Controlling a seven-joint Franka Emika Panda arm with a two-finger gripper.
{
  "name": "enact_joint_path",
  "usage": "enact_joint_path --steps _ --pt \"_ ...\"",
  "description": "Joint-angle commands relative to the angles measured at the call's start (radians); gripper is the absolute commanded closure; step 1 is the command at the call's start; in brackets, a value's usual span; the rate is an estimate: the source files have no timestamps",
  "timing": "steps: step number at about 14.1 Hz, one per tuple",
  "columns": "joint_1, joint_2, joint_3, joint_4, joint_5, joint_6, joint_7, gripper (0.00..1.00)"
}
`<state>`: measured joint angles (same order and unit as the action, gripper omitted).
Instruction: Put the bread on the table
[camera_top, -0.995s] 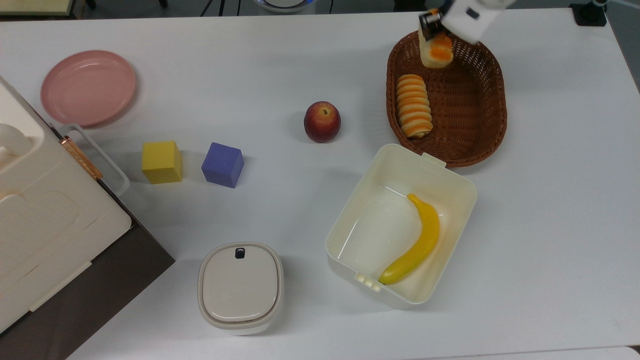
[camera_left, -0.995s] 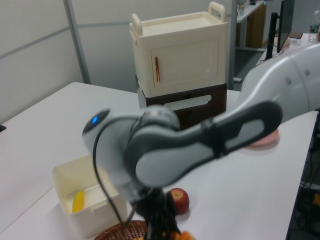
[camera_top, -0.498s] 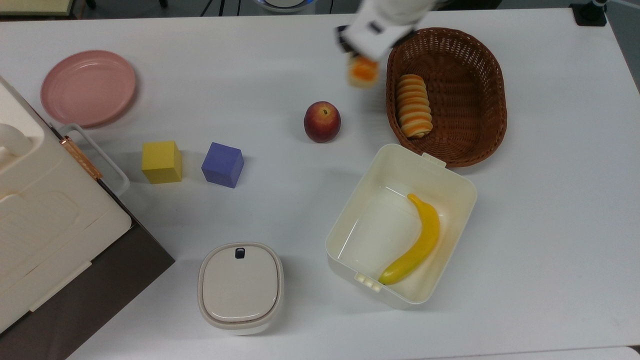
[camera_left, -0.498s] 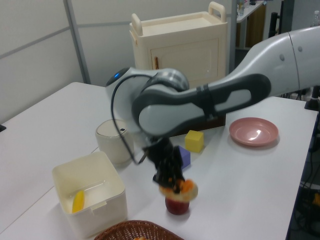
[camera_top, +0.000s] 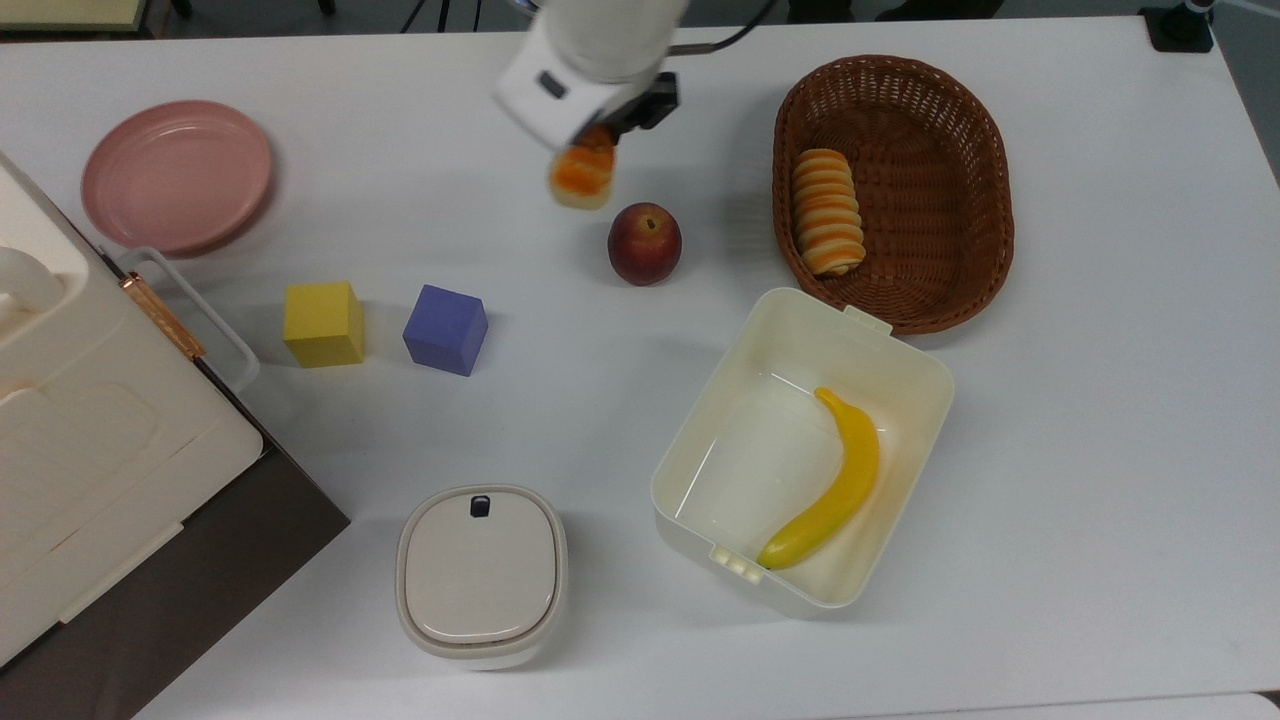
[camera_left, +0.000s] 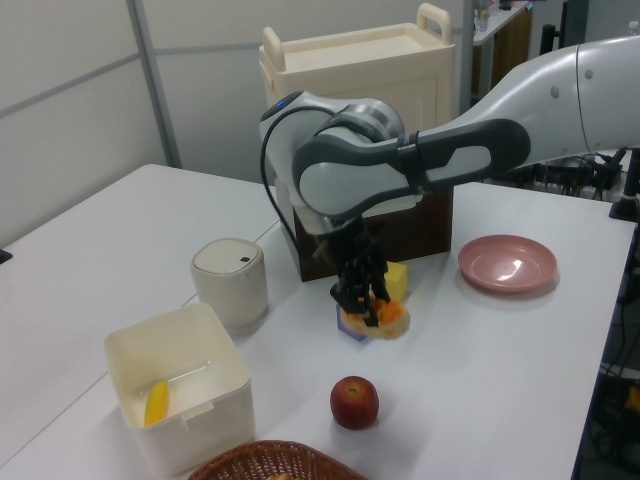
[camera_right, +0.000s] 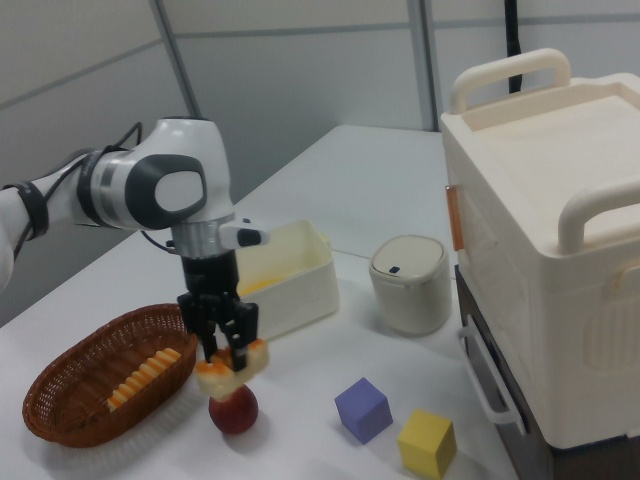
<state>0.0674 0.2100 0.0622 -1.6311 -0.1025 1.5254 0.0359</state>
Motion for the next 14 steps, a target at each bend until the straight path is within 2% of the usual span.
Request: enact_joint_path --steps 1,3,6,9,14 --pt "-0.026 -0.009 0.004 0.003 -0.077 0.035 -0.018 0.0" --pt "-0.028 -0.015 0.004 0.023 -0.092 0.03 -0.008 0.0" --pt "-0.047 -0.024 0.004 0.059 -0.079 0.022 -0.005 0.0" --pt "-0.063 -0.075 0.004 0.059 -0.074 0.022 -0.004 0.0" --pt "-0.104 -0.167 0.002 0.051 0.009 0.021 -0.002 0.0"
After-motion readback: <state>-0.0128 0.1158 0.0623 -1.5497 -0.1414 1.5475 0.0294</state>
